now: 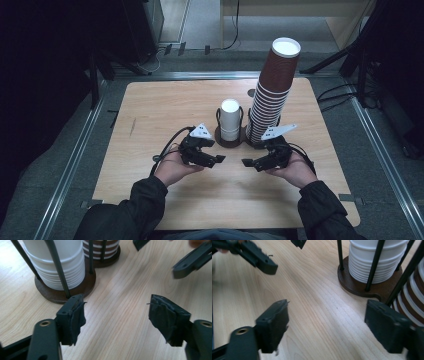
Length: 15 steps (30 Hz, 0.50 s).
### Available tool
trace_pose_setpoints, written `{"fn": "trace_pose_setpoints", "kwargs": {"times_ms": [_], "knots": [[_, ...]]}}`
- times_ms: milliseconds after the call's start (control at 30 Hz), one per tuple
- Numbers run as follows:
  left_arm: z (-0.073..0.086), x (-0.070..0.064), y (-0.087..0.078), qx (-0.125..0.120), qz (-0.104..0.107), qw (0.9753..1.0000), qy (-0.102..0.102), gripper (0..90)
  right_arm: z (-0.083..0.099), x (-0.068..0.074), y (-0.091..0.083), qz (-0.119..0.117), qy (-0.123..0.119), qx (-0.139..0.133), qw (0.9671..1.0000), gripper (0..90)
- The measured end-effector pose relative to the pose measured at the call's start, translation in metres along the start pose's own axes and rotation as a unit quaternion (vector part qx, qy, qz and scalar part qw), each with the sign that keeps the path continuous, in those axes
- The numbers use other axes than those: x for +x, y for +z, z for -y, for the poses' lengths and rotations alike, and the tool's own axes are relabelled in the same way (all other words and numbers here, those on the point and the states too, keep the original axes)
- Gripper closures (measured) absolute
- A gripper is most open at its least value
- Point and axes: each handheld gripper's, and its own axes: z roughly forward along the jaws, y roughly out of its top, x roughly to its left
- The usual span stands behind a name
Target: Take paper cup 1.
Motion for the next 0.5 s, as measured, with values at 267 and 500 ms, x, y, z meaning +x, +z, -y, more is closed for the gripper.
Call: {"fn": "trace_pose_setpoints", "kwargs": {"times_ms": [267, 500], "knots": [[0.005, 0.012, 0.005, 0.023, 0.005, 0.9996, -0.018, 36.7, -0.003, 0.000, 0.000, 0.016, 0.000, -0.015, 0.9998, 32.2], [0.006, 0.015, 0.000, 0.017, 0.000, 0.9998, -0.012, 36.0, -0.004, -0.003, 0.002, -0.001, 0.006, -0.006, 1.0000, 37.1]]}}
